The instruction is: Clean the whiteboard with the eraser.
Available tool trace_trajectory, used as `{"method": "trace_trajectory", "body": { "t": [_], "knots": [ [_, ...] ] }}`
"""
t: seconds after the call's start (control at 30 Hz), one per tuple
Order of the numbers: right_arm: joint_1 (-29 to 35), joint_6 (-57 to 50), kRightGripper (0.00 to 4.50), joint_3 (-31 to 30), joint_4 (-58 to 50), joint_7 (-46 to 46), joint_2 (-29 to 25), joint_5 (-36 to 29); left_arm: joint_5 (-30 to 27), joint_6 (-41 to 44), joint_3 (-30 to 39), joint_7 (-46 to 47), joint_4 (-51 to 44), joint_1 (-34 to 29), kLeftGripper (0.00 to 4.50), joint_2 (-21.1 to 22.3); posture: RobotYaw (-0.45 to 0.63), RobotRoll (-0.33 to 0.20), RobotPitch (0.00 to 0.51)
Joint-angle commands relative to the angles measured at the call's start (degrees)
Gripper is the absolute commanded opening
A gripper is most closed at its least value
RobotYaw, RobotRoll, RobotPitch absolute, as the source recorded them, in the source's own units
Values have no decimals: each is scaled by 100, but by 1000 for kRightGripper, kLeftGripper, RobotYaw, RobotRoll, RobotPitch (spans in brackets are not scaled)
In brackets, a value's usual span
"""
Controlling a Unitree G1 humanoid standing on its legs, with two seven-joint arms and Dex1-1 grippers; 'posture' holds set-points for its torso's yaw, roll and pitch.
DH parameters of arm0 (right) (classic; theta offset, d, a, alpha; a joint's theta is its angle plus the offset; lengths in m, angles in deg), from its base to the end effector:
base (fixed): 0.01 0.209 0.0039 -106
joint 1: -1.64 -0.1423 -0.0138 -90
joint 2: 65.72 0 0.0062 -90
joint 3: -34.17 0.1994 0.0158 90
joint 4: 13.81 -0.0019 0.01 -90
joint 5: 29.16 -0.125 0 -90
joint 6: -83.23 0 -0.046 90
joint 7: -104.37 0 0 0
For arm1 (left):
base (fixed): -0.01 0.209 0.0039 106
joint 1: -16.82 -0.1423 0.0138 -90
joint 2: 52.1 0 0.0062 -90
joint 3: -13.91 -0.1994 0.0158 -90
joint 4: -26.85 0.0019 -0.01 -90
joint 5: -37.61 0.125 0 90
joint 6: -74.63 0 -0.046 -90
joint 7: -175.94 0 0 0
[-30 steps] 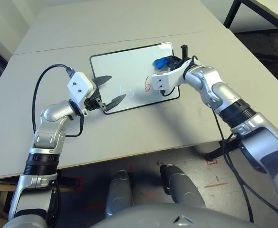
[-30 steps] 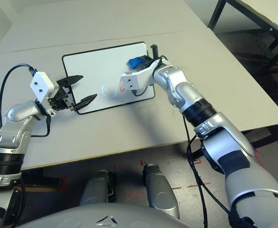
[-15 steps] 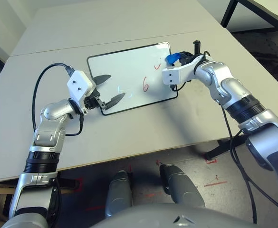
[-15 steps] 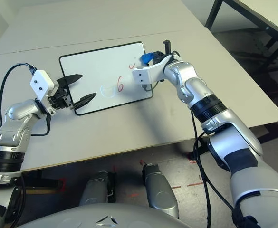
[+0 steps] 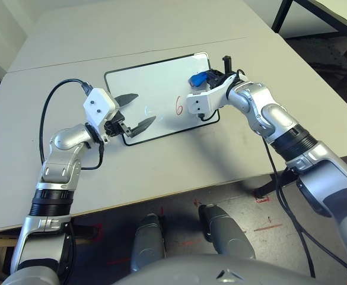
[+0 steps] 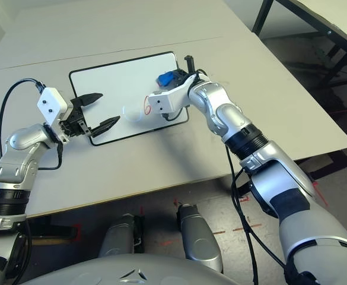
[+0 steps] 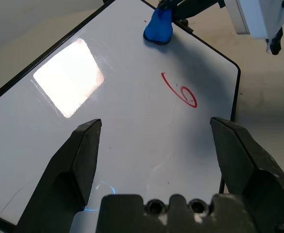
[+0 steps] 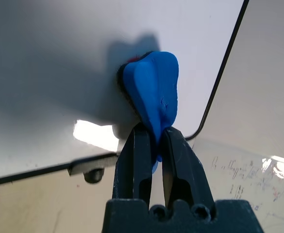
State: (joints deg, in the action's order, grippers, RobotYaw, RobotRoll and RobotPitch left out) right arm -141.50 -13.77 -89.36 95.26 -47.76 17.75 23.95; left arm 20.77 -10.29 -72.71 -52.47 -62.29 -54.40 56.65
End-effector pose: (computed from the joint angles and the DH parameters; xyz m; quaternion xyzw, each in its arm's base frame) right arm 0.3239 -0.1012 0.1802 -0.7479 -0.0979 0.2188 0.6190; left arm 0.2485 0.2587 0.1362 0.1858 -0.0530 -0.3878 0.9013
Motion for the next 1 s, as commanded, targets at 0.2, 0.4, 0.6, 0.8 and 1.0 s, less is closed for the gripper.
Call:
{"method": "trace_trajectory", "body": {
  "t": [0.2, 0.4, 0.6, 0.8, 1.0],
  "knots": [
    [207, 100, 114, -187, -209, 278, 150, 80, -10, 53, 26, -63, -68, -98, 4500, 63, -201, 0, 139],
    [153, 139, 113, -81, -44, 307, -31, 89, 3, 29, 29, -58, -32, -85, 4500, 65, -201, 0, 133],
    [79, 187, 113, 30, 90, 319, -314, 63, 19, -11, 11, -65, 35, -24, 4500, 47, -209, 0, 125],
    [-4, 203, 111, 151, 264, 260, -511, 33, 34, -42, -6, -87, 117, 56, 4500, 44, -216, 0, 123],
    [-48, 190, 110, 192, 226, 209, -408, -25, 42, -46, 1, -115, 150, 85, 4500, 57, -219, 0, 123]
  ]
}}
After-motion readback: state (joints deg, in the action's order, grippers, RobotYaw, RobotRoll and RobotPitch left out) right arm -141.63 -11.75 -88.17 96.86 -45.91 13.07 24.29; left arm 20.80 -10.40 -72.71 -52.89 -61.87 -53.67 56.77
